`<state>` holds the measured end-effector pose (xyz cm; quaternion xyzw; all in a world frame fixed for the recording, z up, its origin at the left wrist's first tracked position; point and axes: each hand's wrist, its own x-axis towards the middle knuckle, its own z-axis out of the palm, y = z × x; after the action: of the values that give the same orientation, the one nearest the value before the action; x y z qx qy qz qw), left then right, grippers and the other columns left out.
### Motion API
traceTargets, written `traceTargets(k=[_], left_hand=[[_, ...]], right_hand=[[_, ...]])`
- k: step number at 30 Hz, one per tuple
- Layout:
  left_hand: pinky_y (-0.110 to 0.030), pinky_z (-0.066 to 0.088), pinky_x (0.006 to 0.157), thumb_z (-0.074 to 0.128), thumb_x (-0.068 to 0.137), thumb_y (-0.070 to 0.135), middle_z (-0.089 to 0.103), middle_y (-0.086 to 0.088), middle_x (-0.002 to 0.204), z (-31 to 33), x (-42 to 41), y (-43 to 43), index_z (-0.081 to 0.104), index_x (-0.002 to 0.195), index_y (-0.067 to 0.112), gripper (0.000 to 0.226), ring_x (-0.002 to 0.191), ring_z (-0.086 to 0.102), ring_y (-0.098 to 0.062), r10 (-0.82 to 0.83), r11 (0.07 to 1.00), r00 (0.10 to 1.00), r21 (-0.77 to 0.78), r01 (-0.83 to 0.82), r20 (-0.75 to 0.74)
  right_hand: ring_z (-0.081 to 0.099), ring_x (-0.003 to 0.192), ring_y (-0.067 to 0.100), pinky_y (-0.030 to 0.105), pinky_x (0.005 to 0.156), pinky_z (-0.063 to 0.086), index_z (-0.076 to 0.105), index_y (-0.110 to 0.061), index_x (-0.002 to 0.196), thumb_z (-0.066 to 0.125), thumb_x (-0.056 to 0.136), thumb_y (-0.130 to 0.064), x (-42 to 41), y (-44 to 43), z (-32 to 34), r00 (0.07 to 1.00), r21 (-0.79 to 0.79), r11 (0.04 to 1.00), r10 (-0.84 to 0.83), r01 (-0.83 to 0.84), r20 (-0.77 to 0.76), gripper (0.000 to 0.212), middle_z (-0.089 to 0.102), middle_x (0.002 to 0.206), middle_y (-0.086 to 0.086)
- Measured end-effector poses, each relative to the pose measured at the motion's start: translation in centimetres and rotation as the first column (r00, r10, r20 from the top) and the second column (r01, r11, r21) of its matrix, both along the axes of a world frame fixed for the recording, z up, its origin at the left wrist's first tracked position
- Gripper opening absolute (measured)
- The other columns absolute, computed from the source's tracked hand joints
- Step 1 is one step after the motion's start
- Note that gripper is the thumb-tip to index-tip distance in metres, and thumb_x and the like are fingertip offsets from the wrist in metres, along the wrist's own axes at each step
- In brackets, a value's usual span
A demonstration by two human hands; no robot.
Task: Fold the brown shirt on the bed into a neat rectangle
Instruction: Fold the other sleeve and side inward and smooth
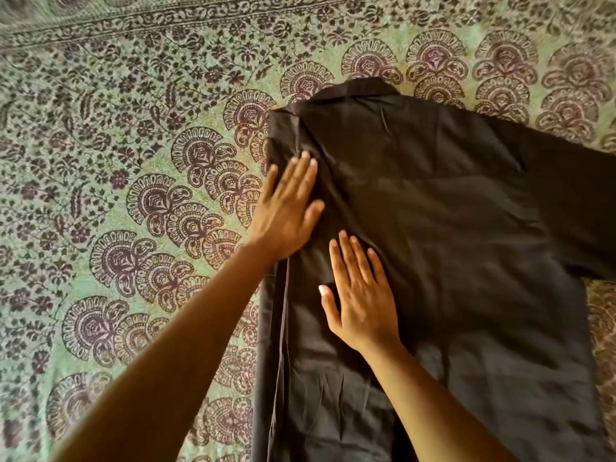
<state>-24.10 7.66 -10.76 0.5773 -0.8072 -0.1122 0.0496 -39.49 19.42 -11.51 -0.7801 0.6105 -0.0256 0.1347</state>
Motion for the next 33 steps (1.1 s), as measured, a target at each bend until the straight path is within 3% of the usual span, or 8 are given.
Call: traceTargets(k=[2,11,15,19,24,29,31,33], left_hand=[[-0.039,0.003,0.117,0.018,0.092,0.049,0.014,-0.009,0.156,-1.0,0.2,0.5,0.017,0.148,0.011,0.068,0.145,0.012,-0.021,-0.025,0.999,0.997,0.031,0.023,0.067],[-0.037,-0.005,0.118,0.017,0.100,0.039,0.003,-0.001,0.159,0.0,1.2,-10.1,0.007,0.150,0.016,0.056,0.145,0.000,-0.014,0.381,0.915,0.925,0.142,-0.378,0.004],[-0.039,-0.004,0.116,0.020,0.096,0.037,0.010,-0.005,0.157,1.3,0.6,-3.5,0.013,0.149,0.015,0.058,0.145,0.003,-0.015,0.135,0.991,0.986,0.010,-0.135,-0.097],[-0.043,0.010,0.116,0.024,0.095,0.039,0.023,-0.003,0.155,-0.4,0.4,4.5,0.024,0.147,0.017,0.057,0.143,0.017,-0.016,-0.313,0.949,0.948,0.061,0.310,0.048],[-0.044,0.008,0.115,0.016,0.093,0.043,0.017,0.004,0.156,-0.6,-0.3,-3.7,0.018,0.149,0.024,0.058,0.144,0.016,-0.015,-0.166,0.985,0.979,0.072,0.158,0.118],[-0.043,-0.006,0.117,0.017,0.100,0.039,0.002,0.002,0.158,0.2,1.2,-9.4,0.005,0.150,0.021,0.054,0.145,-0.002,-0.014,0.298,0.945,0.953,0.125,-0.302,0.047],[-0.045,-0.005,0.117,0.017,0.099,0.038,0.003,0.001,0.158,1.0,1.5,-8.6,0.006,0.150,0.020,0.055,0.146,0.000,-0.016,0.243,0.968,0.970,0.048,-0.244,0.025],[-0.044,-0.002,0.116,0.017,0.097,0.041,0.008,0.000,0.158,1.2,0.5,-5.4,0.012,0.149,0.022,0.056,0.146,0.005,-0.017,0.019,1.000,1.000,-0.009,-0.019,0.012]], right_hand=[[0.016,0.143,0.021,0.037,0.116,0.013,0.024,-0.008,0.146,0.033,0.090,-0.042,0.0,0.0,0.0,1.000,0.002,1.000,-0.001,0.001,-0.009,0.067,0.019,0.154,0.011],[0.011,0.143,0.019,0.036,0.116,0.009,0.018,-0.009,0.148,0.033,0.090,-0.042,0.1,-0.1,0.0,0.999,0.010,1.000,0.000,0.000,-0.038,0.068,0.013,0.156,0.009],[0.010,0.143,0.019,0.037,0.116,0.010,0.019,-0.008,0.148,0.033,0.090,-0.042,0.1,-0.2,-0.1,1.000,0.014,1.000,-0.003,0.003,-0.027,0.068,0.014,0.156,0.010],[0.016,0.142,0.022,0.040,0.114,0.015,0.029,-0.005,0.144,0.033,0.089,-0.041,0.1,0.0,-0.2,1.000,-0.005,1.000,-0.001,0.001,-0.005,0.065,0.022,0.153,0.013],[0.014,0.143,0.021,0.039,0.115,0.014,0.020,-0.008,0.147,0.033,0.090,-0.040,0.1,-0.1,-0.1,1.000,-0.004,1.000,-0.007,0.006,-0.018,0.067,0.017,0.155,0.011],[0.012,0.144,0.024,0.040,0.116,0.011,0.018,-0.009,0.148,0.034,0.091,-0.041,0.1,-0.1,-0.1,0.999,-0.003,1.000,0.008,-0.008,-0.039,0.068,0.014,0.155,0.012],[0.011,0.143,0.030,0.042,0.116,0.009,0.019,-0.009,0.148,0.035,0.090,-0.042,0.1,-0.1,-0.2,0.999,-0.010,1.000,-0.003,0.003,-0.043,0.069,0.014,0.155,0.016],[0.010,0.142,0.037,0.045,0.116,0.007,0.021,-0.010,0.147,0.036,0.088,-0.044,0.2,-0.1,-0.2,0.998,-0.007,0.999,-0.043,0.043,-0.049,0.070,0.013,0.154,0.020]])
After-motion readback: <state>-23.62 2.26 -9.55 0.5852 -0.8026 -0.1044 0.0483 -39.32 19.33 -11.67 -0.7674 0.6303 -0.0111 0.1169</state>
